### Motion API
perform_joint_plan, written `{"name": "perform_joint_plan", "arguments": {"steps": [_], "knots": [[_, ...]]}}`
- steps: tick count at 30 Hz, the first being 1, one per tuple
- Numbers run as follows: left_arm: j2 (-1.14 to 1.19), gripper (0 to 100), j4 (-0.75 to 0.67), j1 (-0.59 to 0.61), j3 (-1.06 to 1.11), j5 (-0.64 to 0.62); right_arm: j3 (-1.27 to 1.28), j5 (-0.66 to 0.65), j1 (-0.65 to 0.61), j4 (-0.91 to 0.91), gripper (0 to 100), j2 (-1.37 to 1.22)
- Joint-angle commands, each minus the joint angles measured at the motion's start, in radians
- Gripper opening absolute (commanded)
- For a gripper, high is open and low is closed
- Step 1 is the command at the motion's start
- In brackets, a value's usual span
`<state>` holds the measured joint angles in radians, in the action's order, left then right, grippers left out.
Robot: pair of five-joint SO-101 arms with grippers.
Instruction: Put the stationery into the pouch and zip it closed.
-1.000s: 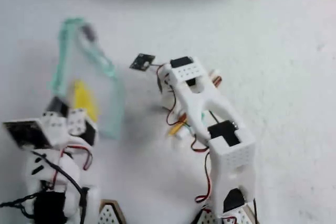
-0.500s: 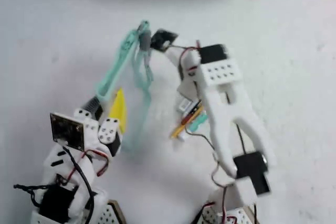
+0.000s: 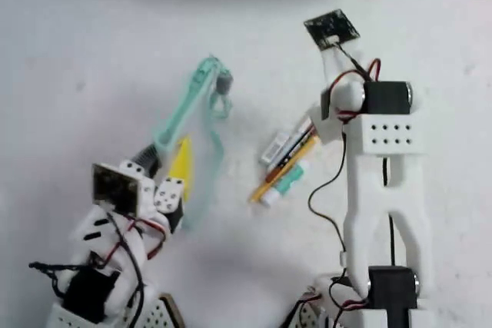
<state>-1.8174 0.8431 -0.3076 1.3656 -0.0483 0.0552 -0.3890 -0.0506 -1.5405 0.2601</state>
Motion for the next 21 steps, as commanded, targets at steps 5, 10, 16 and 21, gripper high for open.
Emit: {"name": "perform_joint_plan", "arguments": {"steps": [5, 10, 16, 21], "knots": [[-0.013, 2, -0.008, -0.050, 0.005, 0.046, 0.107, 0.055, 0.012, 0.142, 17.0, 0.033], [-0.013, 2, -0.006, -0.054, 0.008, 0.046, 0.278, 0.058, 0.004, 0.340, 17.3, 0.033], [-0.013, 2, -0.002, -0.058, 0.009, 0.046, 0.292, 0.204, 0.007, 0.449, 17.3, -0.016], [-0.013, 2, -0.005, -0.050, 0.011, 0.051, 0.112, 0.331, -0.031, 0.437, 17.3, -0.249]]}}
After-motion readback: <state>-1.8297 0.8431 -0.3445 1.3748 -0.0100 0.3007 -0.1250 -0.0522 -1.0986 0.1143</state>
